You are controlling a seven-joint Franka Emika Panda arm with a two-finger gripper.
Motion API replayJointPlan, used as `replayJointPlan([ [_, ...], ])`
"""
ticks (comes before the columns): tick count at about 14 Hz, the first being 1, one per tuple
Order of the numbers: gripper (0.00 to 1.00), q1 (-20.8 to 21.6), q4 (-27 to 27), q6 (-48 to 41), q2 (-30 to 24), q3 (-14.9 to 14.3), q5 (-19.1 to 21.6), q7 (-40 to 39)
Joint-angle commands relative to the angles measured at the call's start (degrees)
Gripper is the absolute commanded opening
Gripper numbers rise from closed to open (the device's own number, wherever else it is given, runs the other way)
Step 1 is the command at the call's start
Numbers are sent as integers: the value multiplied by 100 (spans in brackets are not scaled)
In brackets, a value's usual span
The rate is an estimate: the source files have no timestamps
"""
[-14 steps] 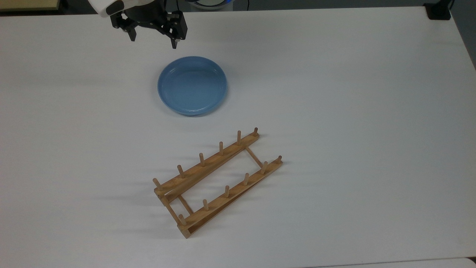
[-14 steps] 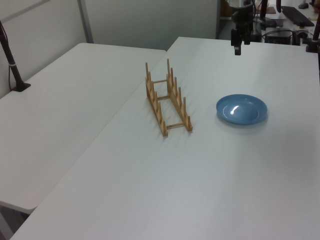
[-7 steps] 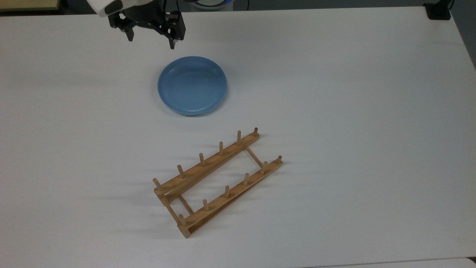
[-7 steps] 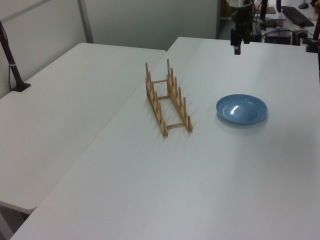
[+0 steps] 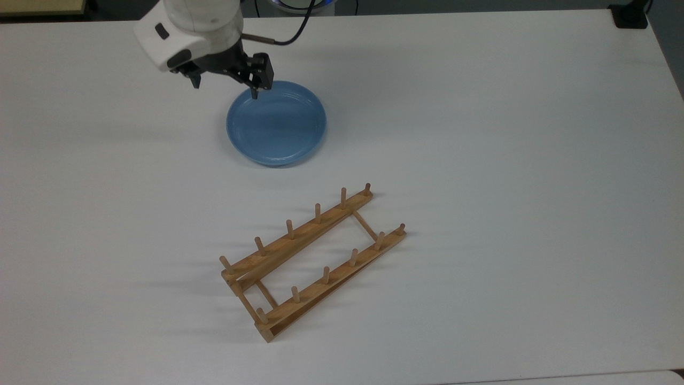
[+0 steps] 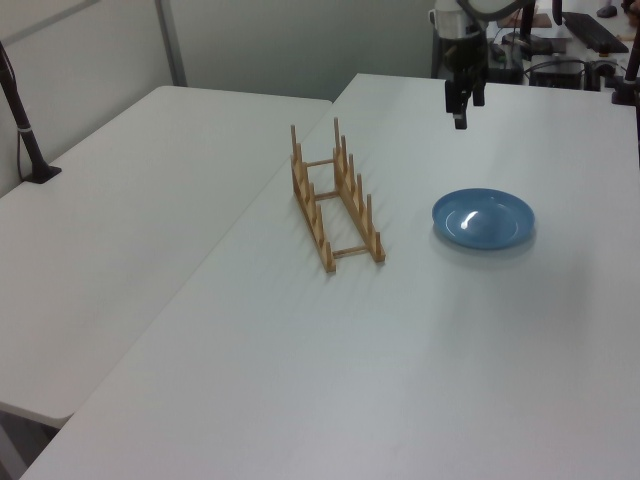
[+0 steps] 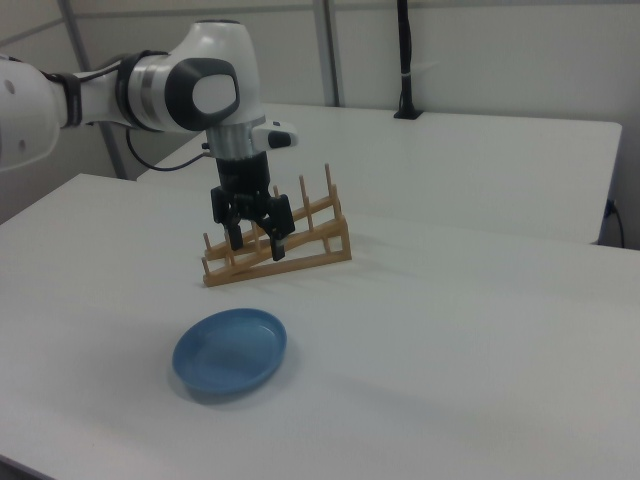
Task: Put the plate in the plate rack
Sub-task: 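Lower the open gripper onto the rim of the blue plate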
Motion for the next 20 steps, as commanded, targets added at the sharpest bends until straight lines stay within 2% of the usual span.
replayJointPlan([
  [1, 100, 74, 43, 67, 322, 32, -81, -638],
  [4, 100, 22, 43, 32, 622, 6, 16, -1861],
  [6, 100, 4, 25, 58, 736, -65, 287, -2153],
  [9, 100, -40, -19, 137, 938, -152, 332, -2636],
  [13, 84, -49, -124, 418, 1097, -179, 332, -3014],
  [15, 81, -31, -220, 444, 1149, -179, 324, -3199],
  [17, 68, -31, -256, 611, 1246, -179, 315, -3235],
  [20, 66, -14, -317, 786, 1299, -170, 315, -3262],
])
